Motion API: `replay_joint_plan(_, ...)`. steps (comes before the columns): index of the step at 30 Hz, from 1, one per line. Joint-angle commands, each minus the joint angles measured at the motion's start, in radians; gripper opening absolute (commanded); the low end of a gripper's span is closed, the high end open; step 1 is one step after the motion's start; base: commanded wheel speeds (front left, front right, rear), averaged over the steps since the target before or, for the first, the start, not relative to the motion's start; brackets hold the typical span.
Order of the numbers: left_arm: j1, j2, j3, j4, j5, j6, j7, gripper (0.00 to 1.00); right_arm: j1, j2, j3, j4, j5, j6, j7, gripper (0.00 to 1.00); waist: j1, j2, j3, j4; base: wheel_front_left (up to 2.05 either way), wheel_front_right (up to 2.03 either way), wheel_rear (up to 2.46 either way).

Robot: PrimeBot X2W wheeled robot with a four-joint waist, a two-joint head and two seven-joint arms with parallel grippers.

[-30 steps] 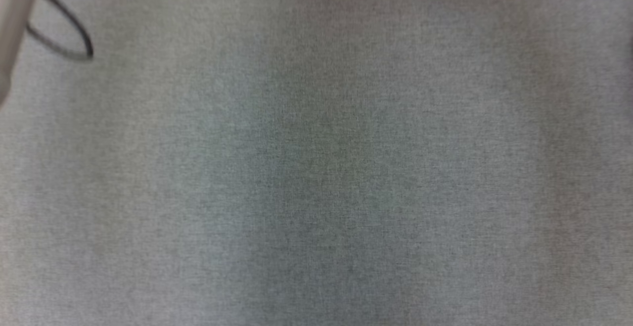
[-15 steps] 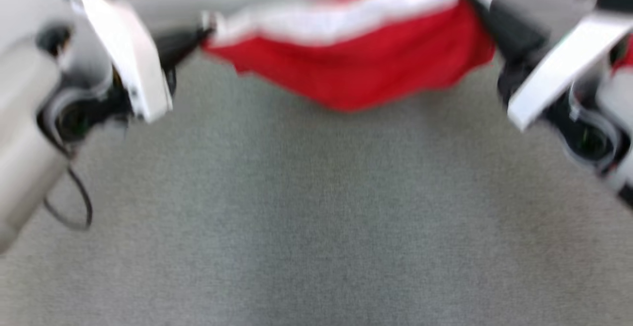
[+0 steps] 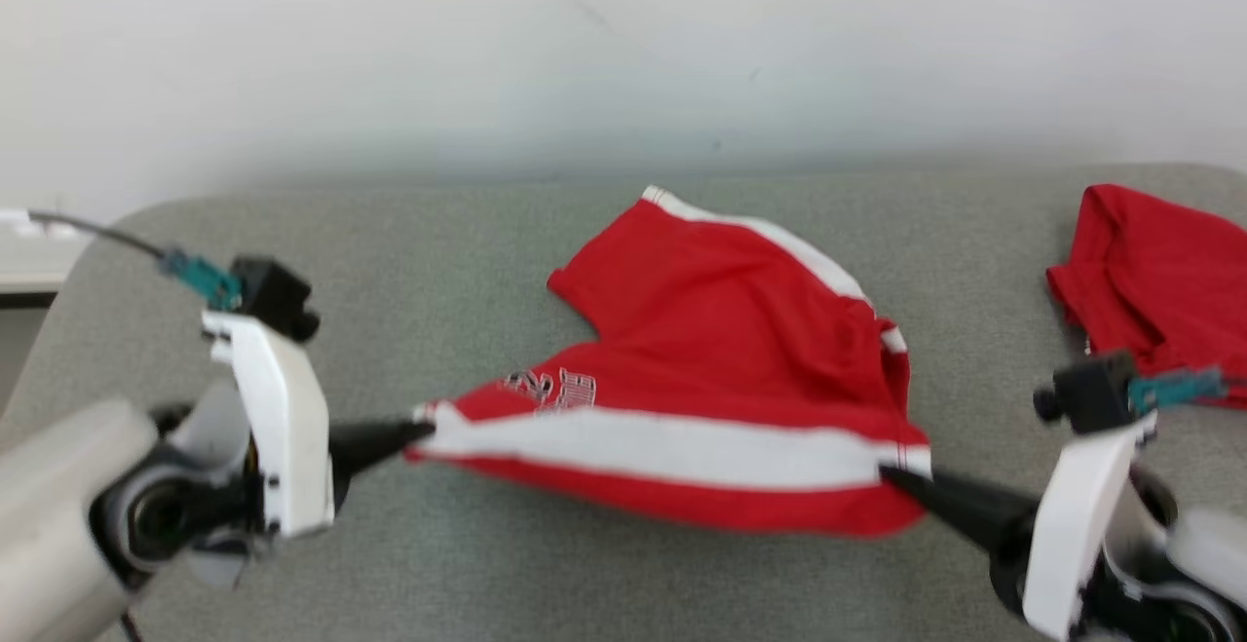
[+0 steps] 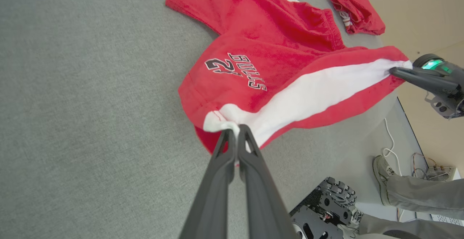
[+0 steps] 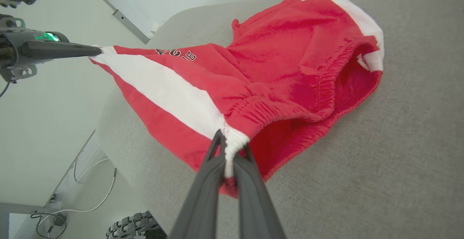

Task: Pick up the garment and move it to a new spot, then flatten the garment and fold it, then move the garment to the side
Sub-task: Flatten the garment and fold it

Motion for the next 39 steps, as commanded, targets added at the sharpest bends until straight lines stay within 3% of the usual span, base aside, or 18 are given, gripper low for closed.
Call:
replay_joint_plan(1, 0.037, 0.020, -0.009, -0.020, -0.018, 0.004, 0.009, 0.00, 0.039, -0.022, 0.000, -0.024, 0.007, 0.000, 0.007, 0.00, 0.0003, -0.0001, -0.025, -0.007, 0.00, 0.00, 0.00)
replay_joint_plan(11, 0.165, 0.165, -0.041, -0.224, -0.124, 0.060, 0.072, 0.00, 0.266, -0.156, 0.003, -0.195, 0.088, 0.000, 0.101, 0.00, 0.0003, -0.0001, -0.056, -0.012, 0.00, 0.00, 0.00)
replay_joint_plan(19, 0.135, 0.214, -0.020, -0.288, -0.163, 0.095, 0.111, 0.00, 0.263, -0.162, -0.020, -0.248, 0.119, 0.000, 0.058, 0.00, 0.0003, -0.0001, -0.028, -0.029, 0.00, 0.00, 0.00)
replay_joint_plan(32, -0.082, 0.103, 0.048, -0.109, -0.126, 0.103, 0.227, 0.00, 0.178, -0.050, -0.108, -0.160, 0.184, 0.000, -0.049, 0.00, 0.0003, -0.0001, 0.109, -0.096, 0.00, 0.00, 0.00)
replay_joint_plan(39, -0.196, 0.025, 0.064, 0.022, -0.078, 0.080, 0.268, 0.00, 0.159, 0.040, -0.156, -0.115, 0.197, 0.000, -0.125, 0.00, 0.0003, -0.0001, 0.188, -0.156, 0.00, 0.00, 0.00)
